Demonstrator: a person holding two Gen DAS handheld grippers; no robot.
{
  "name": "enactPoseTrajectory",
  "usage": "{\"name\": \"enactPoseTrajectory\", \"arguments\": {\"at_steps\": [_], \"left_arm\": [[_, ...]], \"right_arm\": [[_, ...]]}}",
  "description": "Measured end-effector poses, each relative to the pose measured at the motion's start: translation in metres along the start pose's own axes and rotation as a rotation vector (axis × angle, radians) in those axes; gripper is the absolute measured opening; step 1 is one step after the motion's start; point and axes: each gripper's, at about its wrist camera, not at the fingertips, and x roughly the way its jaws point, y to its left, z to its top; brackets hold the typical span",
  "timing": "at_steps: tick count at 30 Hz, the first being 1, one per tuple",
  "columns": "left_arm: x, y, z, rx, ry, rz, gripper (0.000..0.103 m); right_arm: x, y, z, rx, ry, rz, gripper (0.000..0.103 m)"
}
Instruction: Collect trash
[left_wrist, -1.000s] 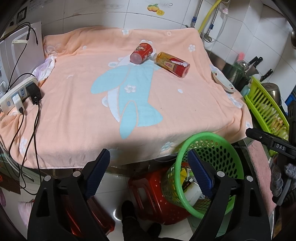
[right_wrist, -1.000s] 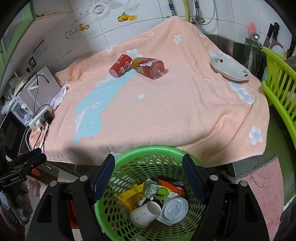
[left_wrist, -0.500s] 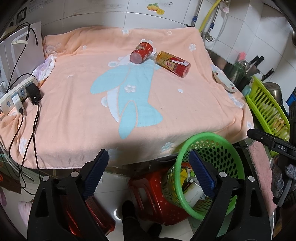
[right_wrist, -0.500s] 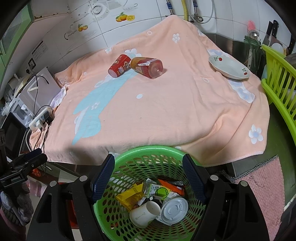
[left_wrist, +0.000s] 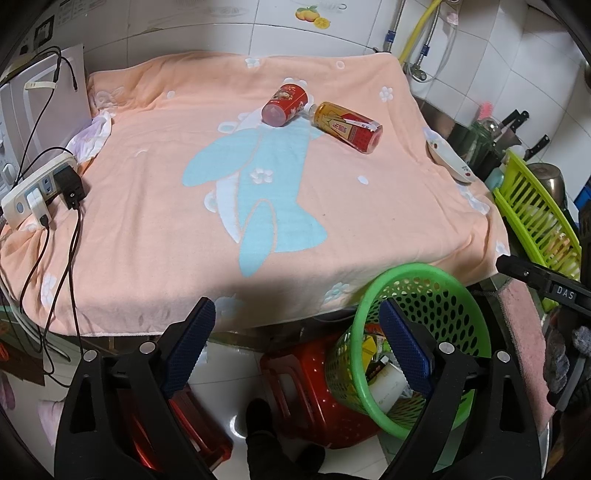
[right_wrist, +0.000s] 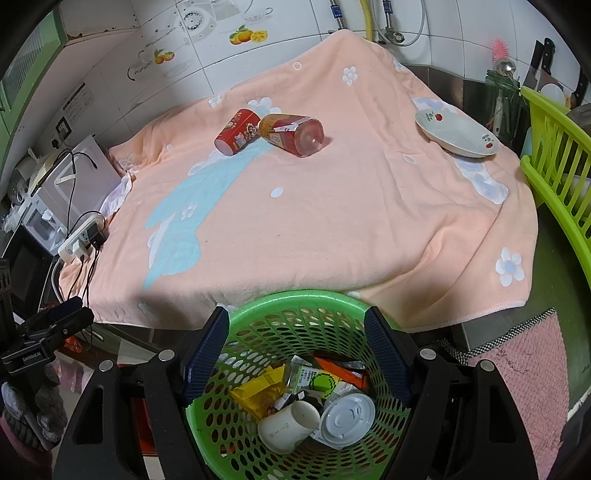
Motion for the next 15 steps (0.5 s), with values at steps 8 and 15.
{"name": "enactPoseTrajectory", "arguments": {"at_steps": [8, 15], "left_arm": [[-0.0006, -0.0007, -0.0005, -0.003, -0.002, 0.001, 0.089], [-0.0018, -0.0013, -0.0008, -0.007, -0.002, 0.003, 0.089]], "right_arm": [[0.0001, -0.0011, 0.0001, 0.004, -0.003, 0.003, 0.075], [0.0006, -0.0011, 0.0005, 0.008, -0.003, 0.003, 0.076]]}}
